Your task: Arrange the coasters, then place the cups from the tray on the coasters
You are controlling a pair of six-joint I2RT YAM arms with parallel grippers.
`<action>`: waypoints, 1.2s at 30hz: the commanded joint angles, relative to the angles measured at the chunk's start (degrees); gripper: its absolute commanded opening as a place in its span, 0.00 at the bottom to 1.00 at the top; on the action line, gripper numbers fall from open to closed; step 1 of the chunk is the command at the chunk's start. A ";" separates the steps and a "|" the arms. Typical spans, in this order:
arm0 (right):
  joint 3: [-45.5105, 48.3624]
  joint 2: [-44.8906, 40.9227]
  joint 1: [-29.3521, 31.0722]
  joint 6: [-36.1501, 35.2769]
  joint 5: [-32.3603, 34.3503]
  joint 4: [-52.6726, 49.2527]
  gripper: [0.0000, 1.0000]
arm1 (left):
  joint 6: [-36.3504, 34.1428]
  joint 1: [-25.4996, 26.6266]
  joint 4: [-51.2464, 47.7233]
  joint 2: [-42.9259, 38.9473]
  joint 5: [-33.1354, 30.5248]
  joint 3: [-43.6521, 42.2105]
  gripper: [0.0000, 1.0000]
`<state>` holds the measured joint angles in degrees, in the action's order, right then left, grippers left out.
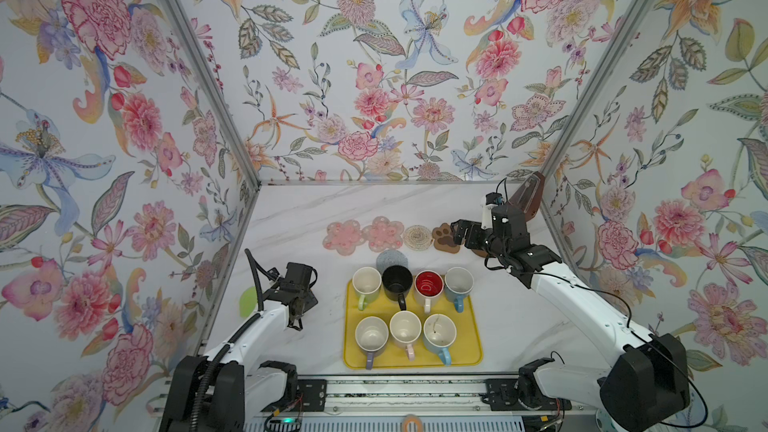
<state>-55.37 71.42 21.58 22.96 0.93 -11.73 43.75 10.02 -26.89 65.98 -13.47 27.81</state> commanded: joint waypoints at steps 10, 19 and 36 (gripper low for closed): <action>0.57 -1.98 -0.39 0.40 2.33 -2.12 0.99 | -2.08 -1.28 9.56 11.64 4.73 2.73 0.76; 0.73 -3.11 -0.36 0.37 3.70 -3.04 0.99 | -3.64 -3.48 11.37 16.59 6.97 5.53 0.75; 3.19 -9.84 -1.78 0.16 6.62 -5.95 0.99 | -7.09 -6.86 13.28 27.01 11.29 13.81 0.73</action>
<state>-52.88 63.09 20.23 22.96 6.33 -16.10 37.26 3.62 -11.40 89.58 -6.50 41.80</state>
